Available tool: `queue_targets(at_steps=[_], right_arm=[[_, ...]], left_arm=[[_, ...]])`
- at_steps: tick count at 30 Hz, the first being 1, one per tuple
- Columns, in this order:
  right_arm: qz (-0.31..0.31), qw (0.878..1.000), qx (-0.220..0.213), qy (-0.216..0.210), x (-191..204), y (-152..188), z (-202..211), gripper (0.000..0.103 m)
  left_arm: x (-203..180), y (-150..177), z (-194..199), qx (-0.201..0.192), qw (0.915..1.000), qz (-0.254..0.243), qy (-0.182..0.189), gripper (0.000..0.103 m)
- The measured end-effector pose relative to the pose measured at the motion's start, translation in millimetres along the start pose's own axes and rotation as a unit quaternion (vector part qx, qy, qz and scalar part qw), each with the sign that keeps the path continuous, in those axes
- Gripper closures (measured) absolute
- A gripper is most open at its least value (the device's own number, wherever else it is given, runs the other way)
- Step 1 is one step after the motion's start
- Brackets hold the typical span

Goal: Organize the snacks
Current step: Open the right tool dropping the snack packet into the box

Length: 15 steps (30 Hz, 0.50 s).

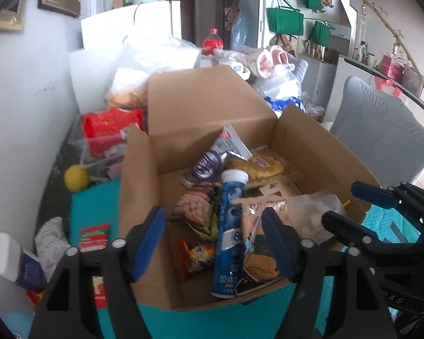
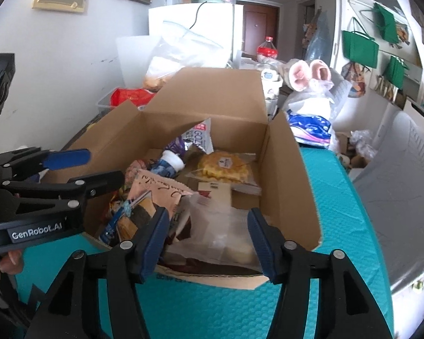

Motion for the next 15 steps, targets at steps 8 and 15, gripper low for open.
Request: queue_targets(at_steps=[8, 15], right_arm=[[-0.019, 0.999, -0.025, 0.007, -11, -21, 32, 0.038], [-0.016, 0.998, -0.051, 0.037, -18, -34, 72, 0.034]], left_arm=[[-7, -22, 38, -0.035, 0.9992, -0.011, -0.014, 0.027], [-26, -31, 83, -0.06, 0.9976, -0.029, -0.016, 0.027]])
Point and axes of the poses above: each gripper's, at about its wrist camera, not at the fingertips, and z roughly against the way its jaws point, x to its left, y to its underside, the point moved 6 cm from there along -z, roughly the way its jaws point, and after that the axes turned 13 degrees about y, right-handed, at the moved point
